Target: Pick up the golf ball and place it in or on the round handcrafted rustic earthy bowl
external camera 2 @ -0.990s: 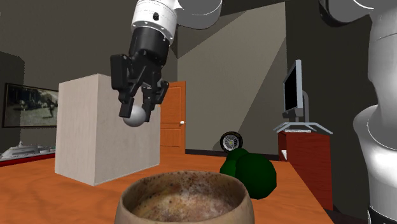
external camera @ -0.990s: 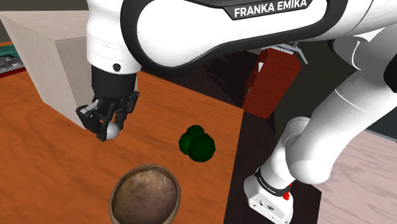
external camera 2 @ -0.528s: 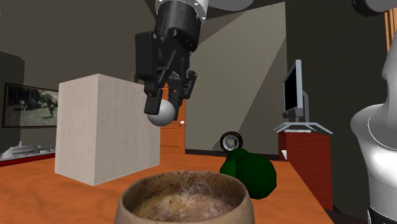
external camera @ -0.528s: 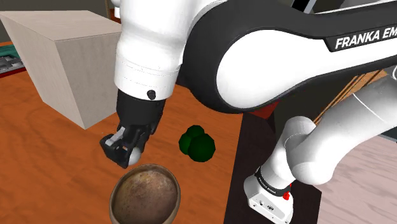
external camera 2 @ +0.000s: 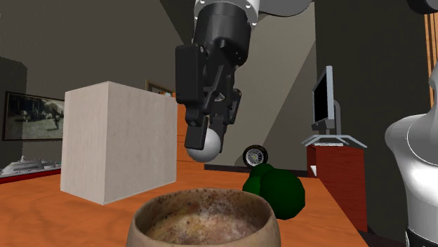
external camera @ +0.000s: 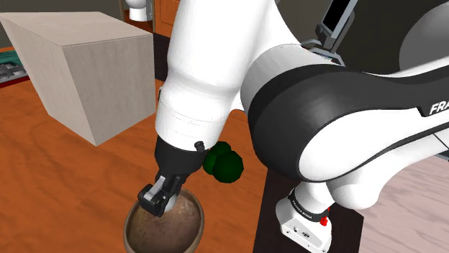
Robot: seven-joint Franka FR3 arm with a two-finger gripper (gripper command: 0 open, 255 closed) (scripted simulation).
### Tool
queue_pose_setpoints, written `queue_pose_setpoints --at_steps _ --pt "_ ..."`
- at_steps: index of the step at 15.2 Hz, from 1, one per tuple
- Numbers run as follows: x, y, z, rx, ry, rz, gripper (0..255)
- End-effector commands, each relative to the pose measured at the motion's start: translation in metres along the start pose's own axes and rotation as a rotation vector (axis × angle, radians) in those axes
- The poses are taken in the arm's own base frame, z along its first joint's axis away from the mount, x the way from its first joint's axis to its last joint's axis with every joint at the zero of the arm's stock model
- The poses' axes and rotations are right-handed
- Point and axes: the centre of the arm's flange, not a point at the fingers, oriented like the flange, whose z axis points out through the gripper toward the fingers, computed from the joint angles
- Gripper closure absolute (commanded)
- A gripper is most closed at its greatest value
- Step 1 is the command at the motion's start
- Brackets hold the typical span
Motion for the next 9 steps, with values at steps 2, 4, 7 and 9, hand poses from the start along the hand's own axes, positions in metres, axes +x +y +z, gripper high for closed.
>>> queue_pose_setpoints --at_steps 2,4,7,9 --pt "-0.001 0.002 0.016 0.000 0.000 0.000 255" --pt "-0.002 0.004 0.026 0.000 0.000 0.000 255" --pt "-0.004 0.006 0.042 0.000 0.000 0.000 255" --pt "-0.004 0.007 0.049 0.000 0.000 0.000 255"
